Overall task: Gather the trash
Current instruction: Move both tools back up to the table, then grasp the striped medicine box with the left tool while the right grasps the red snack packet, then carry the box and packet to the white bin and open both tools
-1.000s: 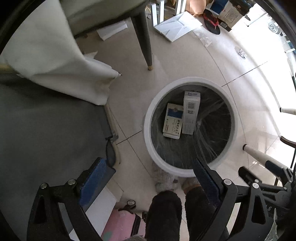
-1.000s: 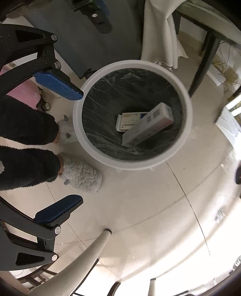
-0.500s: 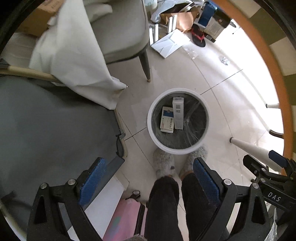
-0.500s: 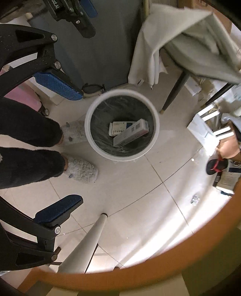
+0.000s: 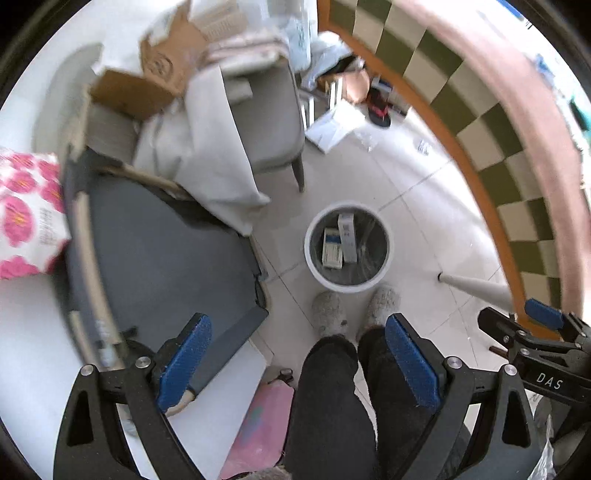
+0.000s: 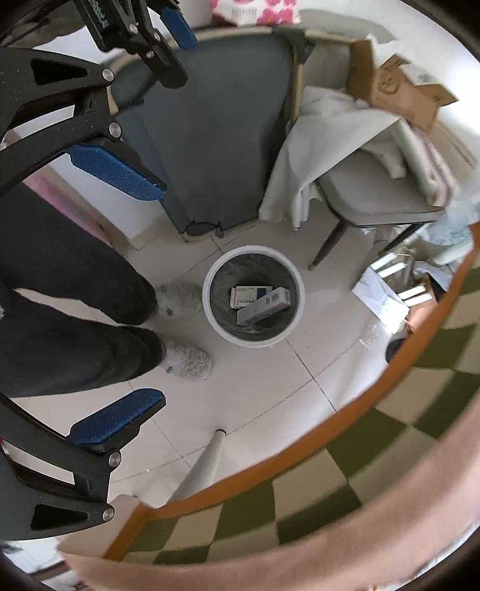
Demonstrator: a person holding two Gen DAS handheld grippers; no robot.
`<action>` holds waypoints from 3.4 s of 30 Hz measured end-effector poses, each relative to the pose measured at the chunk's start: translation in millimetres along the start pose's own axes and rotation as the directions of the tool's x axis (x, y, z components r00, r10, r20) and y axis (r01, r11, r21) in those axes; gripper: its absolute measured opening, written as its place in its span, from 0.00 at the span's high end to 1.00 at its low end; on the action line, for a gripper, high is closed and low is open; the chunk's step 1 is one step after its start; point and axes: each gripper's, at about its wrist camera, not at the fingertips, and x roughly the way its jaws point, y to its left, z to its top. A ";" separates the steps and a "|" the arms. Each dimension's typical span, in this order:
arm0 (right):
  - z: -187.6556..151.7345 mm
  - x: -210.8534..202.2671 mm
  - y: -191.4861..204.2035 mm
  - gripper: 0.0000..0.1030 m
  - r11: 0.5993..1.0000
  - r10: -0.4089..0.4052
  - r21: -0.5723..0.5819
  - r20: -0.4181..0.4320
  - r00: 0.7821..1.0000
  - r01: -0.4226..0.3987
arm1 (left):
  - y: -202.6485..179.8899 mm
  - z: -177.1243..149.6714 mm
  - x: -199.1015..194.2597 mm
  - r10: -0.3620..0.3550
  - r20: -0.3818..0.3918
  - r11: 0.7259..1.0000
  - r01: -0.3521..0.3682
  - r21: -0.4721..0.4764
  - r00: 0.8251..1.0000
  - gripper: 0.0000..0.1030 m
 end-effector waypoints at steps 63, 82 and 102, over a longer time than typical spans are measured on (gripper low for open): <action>65.6 -166.2 -496.8 0.56 0.733 -0.077 0.675 0.207 0.975 -0.086 | -518.8 143.9 -44.0 -0.094 0.035 0.833 0.059 0.550 0.995 0.32; 86.0 -197.1 -423.6 0.56 0.832 -0.074 0.548 0.270 0.960 -0.090 | -433.2 141.5 -122.3 -0.232 0.158 0.894 0.146 0.424 0.960 0.32; 61.2 -152.5 -184.1 0.56 0.942 0.080 0.294 0.273 0.959 -0.163 | -162.3 107.8 -92.7 -0.322 0.110 0.939 0.301 0.167 0.940 0.32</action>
